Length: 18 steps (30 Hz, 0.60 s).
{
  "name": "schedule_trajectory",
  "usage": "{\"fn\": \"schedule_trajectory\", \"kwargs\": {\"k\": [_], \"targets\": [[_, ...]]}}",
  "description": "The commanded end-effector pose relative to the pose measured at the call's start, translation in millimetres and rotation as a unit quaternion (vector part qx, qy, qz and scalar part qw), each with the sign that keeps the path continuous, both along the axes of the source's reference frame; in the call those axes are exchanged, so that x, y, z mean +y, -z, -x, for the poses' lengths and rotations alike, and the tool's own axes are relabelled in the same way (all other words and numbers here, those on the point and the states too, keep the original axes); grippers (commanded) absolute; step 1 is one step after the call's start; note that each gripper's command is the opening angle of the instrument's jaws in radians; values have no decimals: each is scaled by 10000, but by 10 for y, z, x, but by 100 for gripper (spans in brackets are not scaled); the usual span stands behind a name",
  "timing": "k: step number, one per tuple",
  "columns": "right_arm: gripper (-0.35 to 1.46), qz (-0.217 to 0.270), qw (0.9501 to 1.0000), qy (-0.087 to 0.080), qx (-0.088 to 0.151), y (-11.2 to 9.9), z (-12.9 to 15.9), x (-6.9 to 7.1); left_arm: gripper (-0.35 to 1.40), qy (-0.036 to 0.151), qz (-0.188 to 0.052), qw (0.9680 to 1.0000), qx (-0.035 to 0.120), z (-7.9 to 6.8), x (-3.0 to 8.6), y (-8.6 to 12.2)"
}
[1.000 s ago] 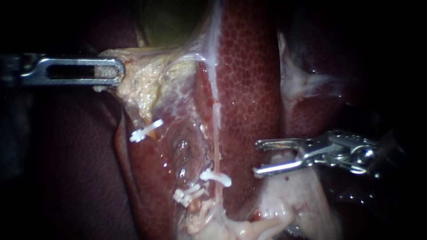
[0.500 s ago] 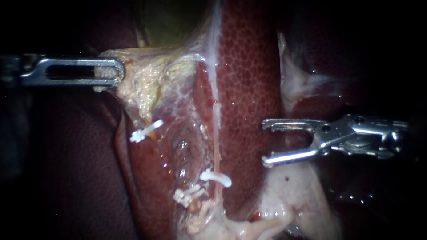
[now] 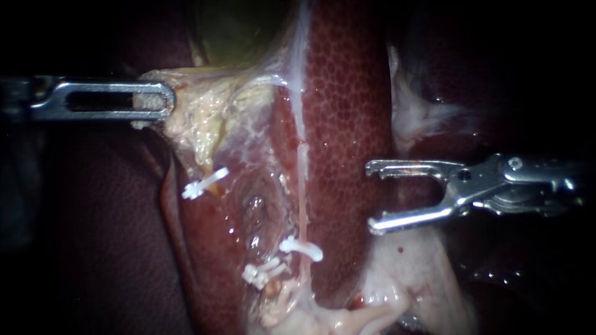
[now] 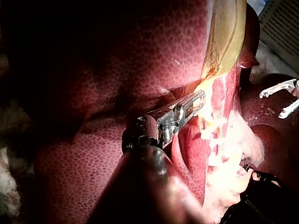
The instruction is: Going back first clip right tube
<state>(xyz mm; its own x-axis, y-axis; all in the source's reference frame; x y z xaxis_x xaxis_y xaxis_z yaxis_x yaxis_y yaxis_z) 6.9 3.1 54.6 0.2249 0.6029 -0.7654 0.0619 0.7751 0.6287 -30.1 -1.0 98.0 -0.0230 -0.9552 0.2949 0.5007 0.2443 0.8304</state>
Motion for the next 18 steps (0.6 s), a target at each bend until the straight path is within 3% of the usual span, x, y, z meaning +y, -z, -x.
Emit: {"fn": "schedule_trajectory", "kwargs": {"k": [1,11,18], "targets": [[60,-3,10000,-3,-4,0,0,0,-35,16,9,10000,15,1,-1,-1],[60,1,10000,-1,-5,-3,3,0,-35,-133,19,9999,22,25,-17,-34],[60,5,10000,-1,-5,-5,4,-1,-35,-284,-26,9996,43,56,-28,-66]]}}
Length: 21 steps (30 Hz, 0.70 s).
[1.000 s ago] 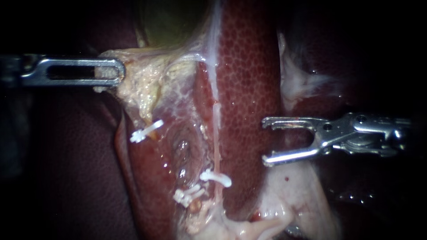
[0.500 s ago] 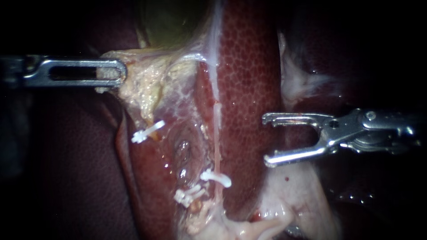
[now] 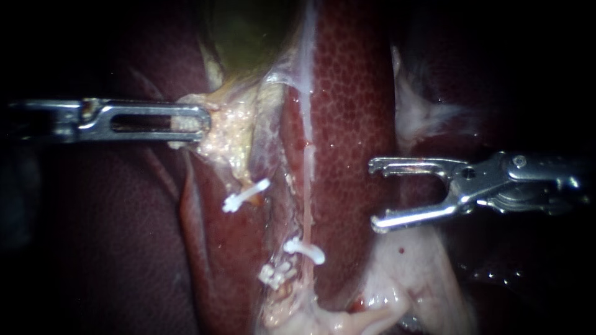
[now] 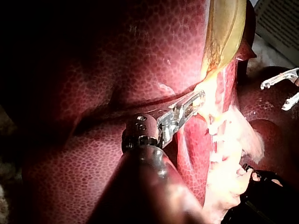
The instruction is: Going back first clip right tube
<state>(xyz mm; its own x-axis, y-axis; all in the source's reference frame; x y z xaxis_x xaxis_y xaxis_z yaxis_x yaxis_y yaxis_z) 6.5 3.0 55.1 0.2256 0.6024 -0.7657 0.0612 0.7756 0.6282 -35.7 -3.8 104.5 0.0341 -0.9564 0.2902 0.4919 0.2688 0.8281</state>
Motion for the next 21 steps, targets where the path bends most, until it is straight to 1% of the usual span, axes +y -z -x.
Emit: {"fn": "schedule_trajectory", "kwargs": {"k": [1,4,7,10,21], "targets": [[60,1,10000,0,0,0,0,0,-35,-20,-7,10000,5,4,-1,-3],[60,1,10000,0,0,0,0,0,-35,-62,-14,10000,5,17,-3,-11],[60,1,10000,0,0,0,0,0,-35,-85,-18,10000,-15,28,-3,-14],[60,1,10000,0,0,0,0,0,-35,-85,-18,10000,-16,34,-2,-15],[60,1,10000,-2,-1,0,-1,0,-35,-84,-19,10000,-16,36,-2,-15]]}}
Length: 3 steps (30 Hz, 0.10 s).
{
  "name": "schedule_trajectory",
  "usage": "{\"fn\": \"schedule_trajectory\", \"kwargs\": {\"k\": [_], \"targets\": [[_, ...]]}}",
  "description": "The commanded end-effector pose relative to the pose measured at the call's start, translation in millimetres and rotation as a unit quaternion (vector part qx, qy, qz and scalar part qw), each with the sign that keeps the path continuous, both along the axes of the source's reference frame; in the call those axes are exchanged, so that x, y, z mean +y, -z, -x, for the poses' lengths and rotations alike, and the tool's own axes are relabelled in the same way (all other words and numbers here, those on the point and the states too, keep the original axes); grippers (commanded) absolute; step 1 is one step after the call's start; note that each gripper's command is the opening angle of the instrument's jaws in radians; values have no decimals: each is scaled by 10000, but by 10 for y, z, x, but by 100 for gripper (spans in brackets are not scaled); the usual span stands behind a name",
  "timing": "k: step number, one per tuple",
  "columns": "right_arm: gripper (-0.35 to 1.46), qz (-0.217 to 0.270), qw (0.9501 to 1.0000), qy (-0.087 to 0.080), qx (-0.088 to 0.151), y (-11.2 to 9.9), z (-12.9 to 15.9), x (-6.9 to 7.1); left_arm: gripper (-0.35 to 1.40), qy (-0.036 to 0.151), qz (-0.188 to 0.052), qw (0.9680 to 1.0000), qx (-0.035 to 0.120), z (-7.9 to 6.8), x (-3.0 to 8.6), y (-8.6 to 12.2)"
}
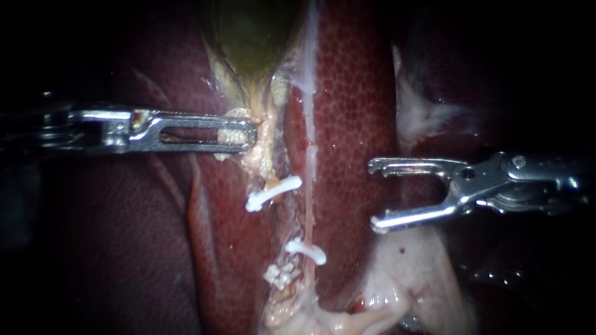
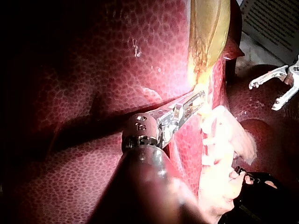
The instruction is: Going back first clip right tube
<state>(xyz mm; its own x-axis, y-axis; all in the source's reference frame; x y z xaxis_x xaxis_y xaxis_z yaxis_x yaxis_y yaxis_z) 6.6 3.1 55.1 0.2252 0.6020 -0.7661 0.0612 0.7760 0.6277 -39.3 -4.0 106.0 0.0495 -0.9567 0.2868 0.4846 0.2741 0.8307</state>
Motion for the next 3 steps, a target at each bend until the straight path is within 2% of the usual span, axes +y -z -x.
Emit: {"fn": "schedule_trajectory", "kwargs": {"k": [1,3], "targets": [[60,-2,10000,-2,-3,0,0,0,-35,1,0,10000,0,0,0,0],[60,-3,10000,-2,-3,0,0,0,-35,1,0,10000,0,0,0,0]]}}
